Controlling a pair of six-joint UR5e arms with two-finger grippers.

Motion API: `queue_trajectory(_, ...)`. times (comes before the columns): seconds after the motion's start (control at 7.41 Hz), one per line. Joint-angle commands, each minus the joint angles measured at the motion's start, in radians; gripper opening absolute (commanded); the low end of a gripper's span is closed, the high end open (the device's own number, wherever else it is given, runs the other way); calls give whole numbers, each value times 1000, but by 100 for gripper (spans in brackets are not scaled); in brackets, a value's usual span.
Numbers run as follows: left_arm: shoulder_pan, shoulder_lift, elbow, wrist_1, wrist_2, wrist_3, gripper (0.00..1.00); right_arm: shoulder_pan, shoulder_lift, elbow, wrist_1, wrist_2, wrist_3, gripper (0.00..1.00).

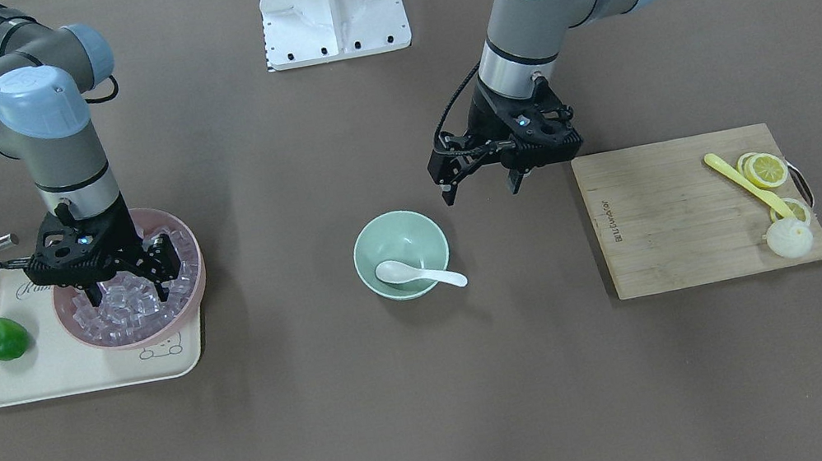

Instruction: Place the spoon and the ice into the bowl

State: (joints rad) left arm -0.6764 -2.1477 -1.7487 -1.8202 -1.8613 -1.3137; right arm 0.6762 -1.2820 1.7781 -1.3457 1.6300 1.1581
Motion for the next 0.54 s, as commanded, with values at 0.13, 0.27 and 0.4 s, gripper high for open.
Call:
queue_trajectory(0.13,1,0,1,-1,1,-1,98,0,3,6,-1,4,-1,30)
queue_trajectory(0.27,1,0,3,-1,1,-1,98,0,4,9,0,4,-1,19)
queue_trajectory(0.4,3,0,3,1,1,-1,98,2,7,10,0,5,-1,9)
